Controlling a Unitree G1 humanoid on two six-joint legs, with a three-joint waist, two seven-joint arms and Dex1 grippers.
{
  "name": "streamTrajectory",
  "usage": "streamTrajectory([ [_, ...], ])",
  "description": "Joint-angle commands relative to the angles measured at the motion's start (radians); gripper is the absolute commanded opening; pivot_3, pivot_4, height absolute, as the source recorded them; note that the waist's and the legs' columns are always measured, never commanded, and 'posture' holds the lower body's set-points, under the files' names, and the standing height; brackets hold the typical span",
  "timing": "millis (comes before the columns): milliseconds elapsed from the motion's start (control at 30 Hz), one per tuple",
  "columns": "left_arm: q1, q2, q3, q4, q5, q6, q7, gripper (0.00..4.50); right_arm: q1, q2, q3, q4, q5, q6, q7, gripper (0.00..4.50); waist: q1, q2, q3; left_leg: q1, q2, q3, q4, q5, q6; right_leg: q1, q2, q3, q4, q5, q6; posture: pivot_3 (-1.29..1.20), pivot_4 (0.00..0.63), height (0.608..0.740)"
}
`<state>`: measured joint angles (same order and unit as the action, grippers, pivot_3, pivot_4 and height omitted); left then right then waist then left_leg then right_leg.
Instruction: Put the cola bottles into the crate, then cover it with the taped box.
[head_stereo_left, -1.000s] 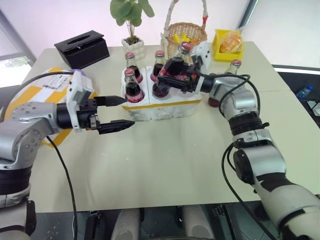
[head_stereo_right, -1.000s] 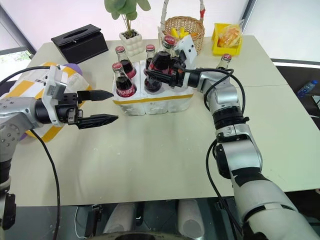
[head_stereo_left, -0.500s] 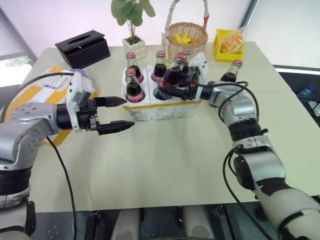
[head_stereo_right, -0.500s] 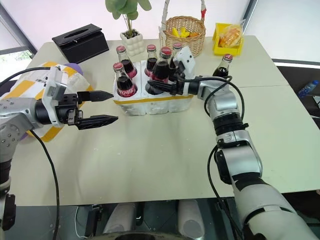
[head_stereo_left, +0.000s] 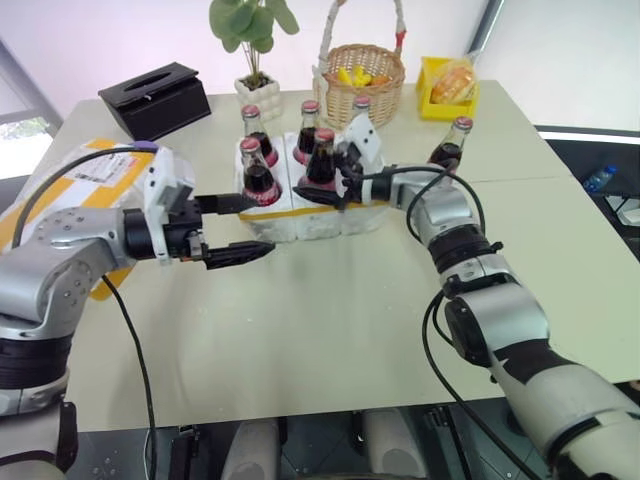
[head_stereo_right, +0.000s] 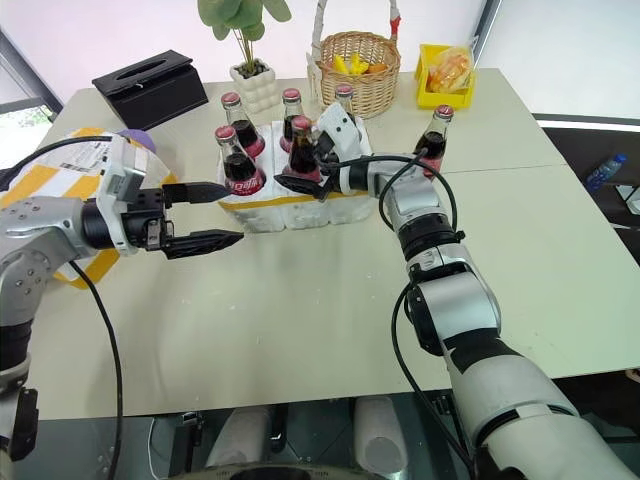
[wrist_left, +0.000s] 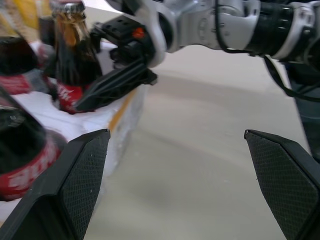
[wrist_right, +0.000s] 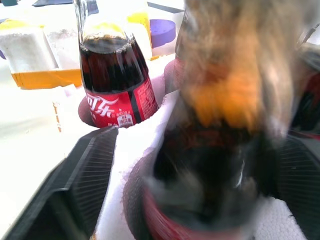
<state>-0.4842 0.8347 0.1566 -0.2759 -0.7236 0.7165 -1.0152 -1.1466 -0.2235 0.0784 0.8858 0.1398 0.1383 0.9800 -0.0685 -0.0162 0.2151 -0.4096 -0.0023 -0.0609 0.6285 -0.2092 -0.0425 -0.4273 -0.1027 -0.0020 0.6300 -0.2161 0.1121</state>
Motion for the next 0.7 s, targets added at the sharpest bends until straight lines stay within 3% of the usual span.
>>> streamTrajectory([
  [33,-0.002,-0.016,0.054,-0.018,-0.003,-0.026,0.046,4.50,0.006,-0.011,-0.018,-0.066,0.008,-0.007,-0.001,4.41,0.000,0.000,0.000,0.000,0.000,0.000,0.000,0.000,0.000,0.000,0.000,0.000,0.000,0.000,0.000,0.00,0.150,0.740],
  [133,-0.002,-0.032,0.057,-0.019,0.001,-0.032,0.074,4.50,0.045,-0.036,-0.037,-0.139,0.024,0.014,-0.004,4.41,0.002,0.000,0.000,0.000,0.000,0.000,0.000,0.000,0.000,0.000,0.000,0.000,0.000,0.000,0.000,0.00,0.150,0.740],
  [300,-0.006,-0.062,0.056,-0.018,0.010,-0.049,0.116,4.50,0.174,-0.154,-0.111,-0.439,0.092,0.180,-0.037,4.41,0.025,0.000,0.000,0.000,0.000,0.000,0.001,0.000,0.000,0.000,0.000,0.000,0.000,0.000,0.000,0.00,0.150,0.740],
  [533,-0.017,-0.067,0.031,0.003,0.007,-0.054,0.083,4.50,0.447,-0.347,-0.245,-0.891,0.186,0.458,-0.131,4.41,0.035,0.000,0.000,0.000,0.000,0.000,0.001,0.000,0.000,0.000,0.000,0.000,-0.001,0.000,0.000,0.00,0.150,0.740],
  [700,-0.051,-0.077,-0.016,0.024,0.016,-0.061,0.033,4.50,0.581,-0.408,-0.331,-1.055,0.251,0.613,-0.210,4.41,0.026,0.000,0.000,0.000,0.000,0.000,0.001,0.000,0.000,0.000,0.000,0.000,0.000,-0.001,-0.002,0.00,0.150,0.740],
])
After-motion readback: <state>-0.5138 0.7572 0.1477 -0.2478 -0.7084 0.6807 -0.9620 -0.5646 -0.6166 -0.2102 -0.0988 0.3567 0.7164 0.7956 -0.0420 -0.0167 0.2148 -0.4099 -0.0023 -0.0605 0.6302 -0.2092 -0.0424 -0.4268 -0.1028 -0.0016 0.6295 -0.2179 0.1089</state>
